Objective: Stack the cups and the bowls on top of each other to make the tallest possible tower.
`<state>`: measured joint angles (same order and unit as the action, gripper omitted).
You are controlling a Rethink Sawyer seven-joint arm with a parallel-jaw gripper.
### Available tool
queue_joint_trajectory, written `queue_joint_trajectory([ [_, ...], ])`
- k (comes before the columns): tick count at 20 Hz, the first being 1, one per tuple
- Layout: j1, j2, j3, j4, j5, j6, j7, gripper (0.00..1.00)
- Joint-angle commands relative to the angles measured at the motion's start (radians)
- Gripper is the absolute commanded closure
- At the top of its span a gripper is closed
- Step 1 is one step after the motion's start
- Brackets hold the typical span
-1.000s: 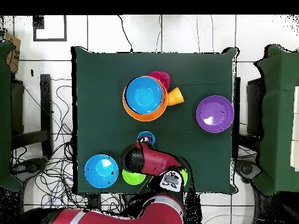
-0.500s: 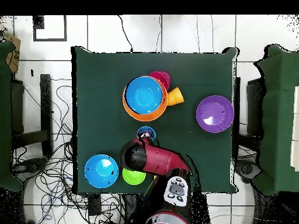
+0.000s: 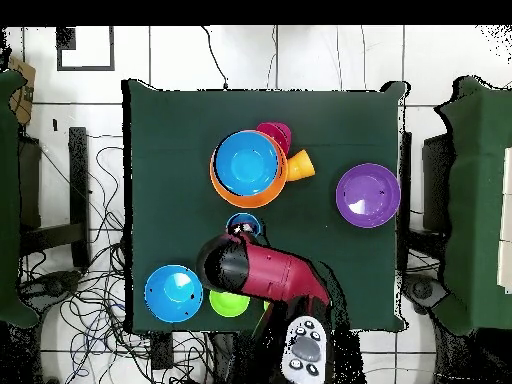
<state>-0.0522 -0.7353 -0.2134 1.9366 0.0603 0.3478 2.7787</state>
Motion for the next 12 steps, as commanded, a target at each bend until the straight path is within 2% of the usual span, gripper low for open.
queue_joint_trajectory([
  [1,-0.013,-0.186,0.118,0.008,0.031,0.292,-0.038,1.00],
  [4,-0.012,-0.245,0.119,0.006,0.043,0.371,-0.038,1.00],
  [6,-0.013,-0.257,0.114,-0.014,0.042,0.394,-0.040,1.00],
  [12,-0.027,-0.227,0.112,-0.141,0.025,0.481,-0.028,1.00],
])
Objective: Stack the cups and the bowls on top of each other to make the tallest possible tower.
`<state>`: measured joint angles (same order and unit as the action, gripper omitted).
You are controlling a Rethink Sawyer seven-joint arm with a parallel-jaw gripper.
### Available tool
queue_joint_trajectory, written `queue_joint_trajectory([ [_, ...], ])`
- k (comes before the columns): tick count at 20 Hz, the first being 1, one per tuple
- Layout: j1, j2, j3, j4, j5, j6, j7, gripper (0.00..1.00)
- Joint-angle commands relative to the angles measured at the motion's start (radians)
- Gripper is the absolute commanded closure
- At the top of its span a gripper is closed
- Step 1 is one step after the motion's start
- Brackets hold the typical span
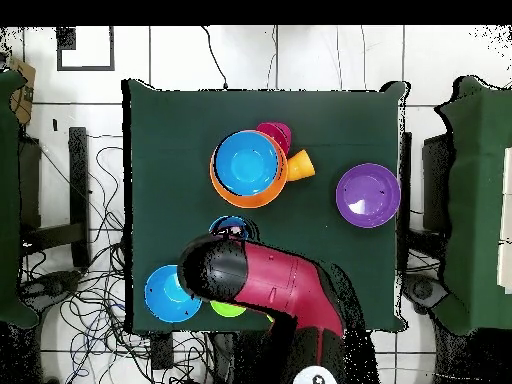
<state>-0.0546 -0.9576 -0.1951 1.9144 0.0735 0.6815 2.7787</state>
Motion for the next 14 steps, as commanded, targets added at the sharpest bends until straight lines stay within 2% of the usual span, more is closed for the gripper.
queue_joint_trajectory([
  [1,-0.026,0.002,0.094,-0.133,0.008,0.151,-0.027,1.00],
  [7,-0.036,0.101,0.090,-0.275,-0.019,0.172,0.000,1.00],
  [14,-0.017,0.224,0.078,-0.460,-0.024,0.224,0.048,1.00],
])
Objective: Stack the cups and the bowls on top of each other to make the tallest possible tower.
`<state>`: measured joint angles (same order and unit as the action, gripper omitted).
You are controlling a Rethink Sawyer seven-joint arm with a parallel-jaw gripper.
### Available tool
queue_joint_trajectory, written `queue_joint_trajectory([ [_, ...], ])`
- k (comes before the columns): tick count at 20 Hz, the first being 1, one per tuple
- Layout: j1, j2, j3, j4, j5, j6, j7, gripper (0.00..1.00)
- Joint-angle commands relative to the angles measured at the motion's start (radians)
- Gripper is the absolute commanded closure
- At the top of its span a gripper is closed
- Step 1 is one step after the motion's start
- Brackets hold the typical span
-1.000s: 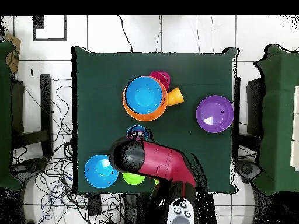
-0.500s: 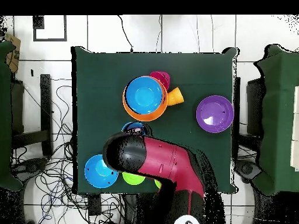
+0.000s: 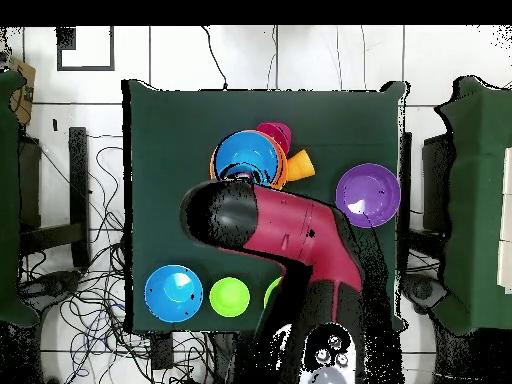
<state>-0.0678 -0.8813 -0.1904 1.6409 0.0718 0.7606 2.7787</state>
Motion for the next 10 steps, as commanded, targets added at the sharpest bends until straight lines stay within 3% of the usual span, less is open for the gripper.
queue_joint_trajectory([
  [1,-0.001,0.159,0.070,-0.208,-0.021,0.156,0.053,1.00],
  [10,0.017,0.236,0.061,-0.361,-0.001,0.248,0.085,1.00],
])
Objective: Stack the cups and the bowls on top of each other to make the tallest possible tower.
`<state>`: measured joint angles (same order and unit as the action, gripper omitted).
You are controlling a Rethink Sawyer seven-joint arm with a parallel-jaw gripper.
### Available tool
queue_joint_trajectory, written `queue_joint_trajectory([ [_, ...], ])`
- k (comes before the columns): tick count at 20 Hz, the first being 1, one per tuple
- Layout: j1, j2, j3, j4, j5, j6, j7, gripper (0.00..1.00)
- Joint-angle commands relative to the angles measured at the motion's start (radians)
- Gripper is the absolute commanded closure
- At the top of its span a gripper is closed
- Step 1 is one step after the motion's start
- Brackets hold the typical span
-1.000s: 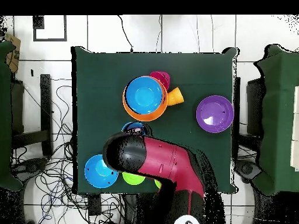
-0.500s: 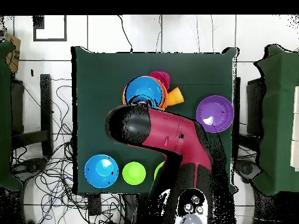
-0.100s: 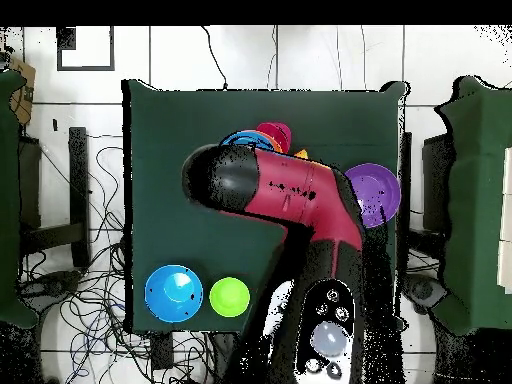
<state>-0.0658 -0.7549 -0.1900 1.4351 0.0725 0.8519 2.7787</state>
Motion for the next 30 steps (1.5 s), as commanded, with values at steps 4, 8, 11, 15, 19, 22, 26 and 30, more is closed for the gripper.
queue_joint_trajectory([
  [4,0.010,0.153,0.056,-0.202,-0.006,0.153,0.078,1.00],
  [8,0.009,0.202,0.048,-0.255,-0.011,0.141,0.081,1.00],
  [11,0.013,0.237,0.041,-0.275,-0.012,0.114,0.090,1.00],
  [15,0.001,0.267,0.042,-0.309,-0.012,0.125,0.064,1.00],
  [19,0.003,0.275,0.041,-0.330,-0.010,0.149,0.045,1.00],
  [22,0.007,0.253,0.048,-0.262,-0.002,0.099,0.034,1.00],
  [26,-0.007,0.179,0.075,-0.101,0.021,0.009,-0.007,1.00],
  [30,-0.007,0.152,0.081,-0.007,0.031,-0.072,-0.006,1.00],
])
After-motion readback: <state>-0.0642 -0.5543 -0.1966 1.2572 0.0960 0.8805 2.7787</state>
